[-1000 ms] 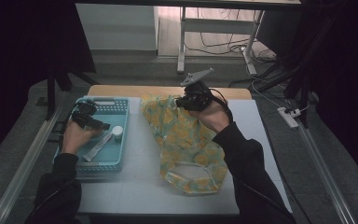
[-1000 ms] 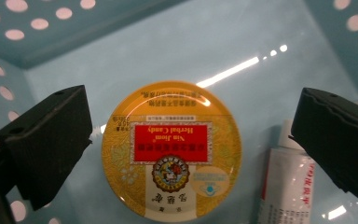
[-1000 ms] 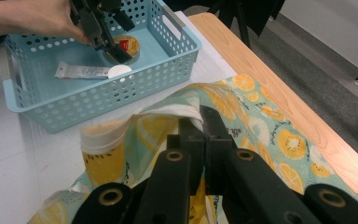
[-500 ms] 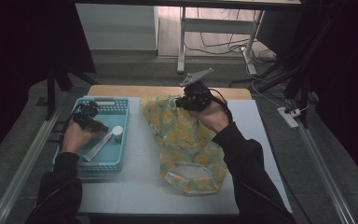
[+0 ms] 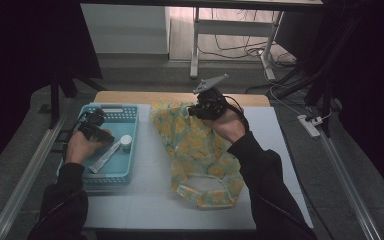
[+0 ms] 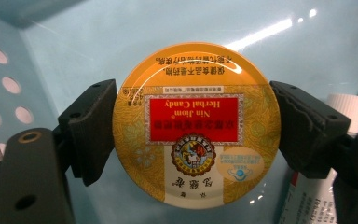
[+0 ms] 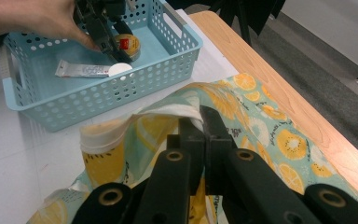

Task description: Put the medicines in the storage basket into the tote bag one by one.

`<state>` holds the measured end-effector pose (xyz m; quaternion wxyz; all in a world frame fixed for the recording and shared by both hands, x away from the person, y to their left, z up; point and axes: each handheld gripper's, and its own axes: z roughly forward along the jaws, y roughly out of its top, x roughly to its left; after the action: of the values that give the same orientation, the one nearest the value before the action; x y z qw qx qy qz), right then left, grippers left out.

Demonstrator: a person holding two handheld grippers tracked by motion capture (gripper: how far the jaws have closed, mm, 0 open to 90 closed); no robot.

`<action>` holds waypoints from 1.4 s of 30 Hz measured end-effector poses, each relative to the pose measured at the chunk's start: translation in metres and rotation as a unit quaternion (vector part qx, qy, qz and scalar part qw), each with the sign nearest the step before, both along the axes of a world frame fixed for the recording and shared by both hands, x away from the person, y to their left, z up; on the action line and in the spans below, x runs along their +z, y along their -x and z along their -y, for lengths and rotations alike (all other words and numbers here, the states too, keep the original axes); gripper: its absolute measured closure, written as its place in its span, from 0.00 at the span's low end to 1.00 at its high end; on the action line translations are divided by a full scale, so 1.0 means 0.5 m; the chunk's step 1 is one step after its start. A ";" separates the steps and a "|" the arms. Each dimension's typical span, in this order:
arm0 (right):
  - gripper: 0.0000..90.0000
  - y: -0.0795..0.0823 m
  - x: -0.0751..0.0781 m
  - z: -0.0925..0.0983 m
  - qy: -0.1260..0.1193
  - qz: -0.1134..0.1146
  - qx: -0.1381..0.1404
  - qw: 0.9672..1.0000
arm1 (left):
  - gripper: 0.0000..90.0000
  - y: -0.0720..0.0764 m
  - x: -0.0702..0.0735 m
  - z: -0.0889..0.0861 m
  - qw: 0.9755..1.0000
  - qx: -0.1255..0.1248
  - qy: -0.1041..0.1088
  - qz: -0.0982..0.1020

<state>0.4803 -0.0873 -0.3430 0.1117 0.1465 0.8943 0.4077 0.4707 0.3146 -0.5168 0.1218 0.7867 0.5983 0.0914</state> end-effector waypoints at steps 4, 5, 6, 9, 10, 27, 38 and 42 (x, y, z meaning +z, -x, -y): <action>0.99 0.000 -0.001 0.001 0.000 0.000 0.000 1.000 | 0.23 0.000 0.001 -0.001 1.000 0.002 0.000 -0.002; 0.99 0.000 -0.001 0.001 0.000 0.000 0.000 1.000 | 0.23 0.000 0.001 -0.002 1.000 0.002 0.001 -0.003; 0.99 0.000 -0.001 0.001 -0.001 0.000 0.000 1.000 | 0.23 0.001 0.002 -0.002 1.000 0.003 0.002 -0.002; 0.99 -0.001 -0.002 0.001 -0.001 0.000 0.000 1.000 | 0.23 0.003 0.008 -0.007 1.000 0.008 0.016 0.009; 0.99 -0.001 -0.002 0.001 -0.001 0.000 -0.001 1.000 | 0.23 0.004 0.010 -0.009 1.000 0.010 0.022 0.012; 0.99 -0.002 -0.005 0.001 -0.003 0.000 -0.003 1.000 | 0.23 0.050 0.095 0.004 0.993 -0.035 0.053 0.096; 0.99 -0.002 -0.005 0.004 -0.007 0.002 -0.005 1.000 | 0.23 0.099 0.127 0.016 0.986 -0.076 0.069 0.133; 0.99 -0.003 -0.006 0.004 -0.008 0.002 -0.005 1.000 | 0.23 0.124 0.141 0.024 0.982 -0.089 0.077 0.150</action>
<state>0.4818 -0.0894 -0.3459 0.1144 0.1512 0.8900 0.4146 0.4090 0.3028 -0.4465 0.2779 0.8026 0.5058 0.1508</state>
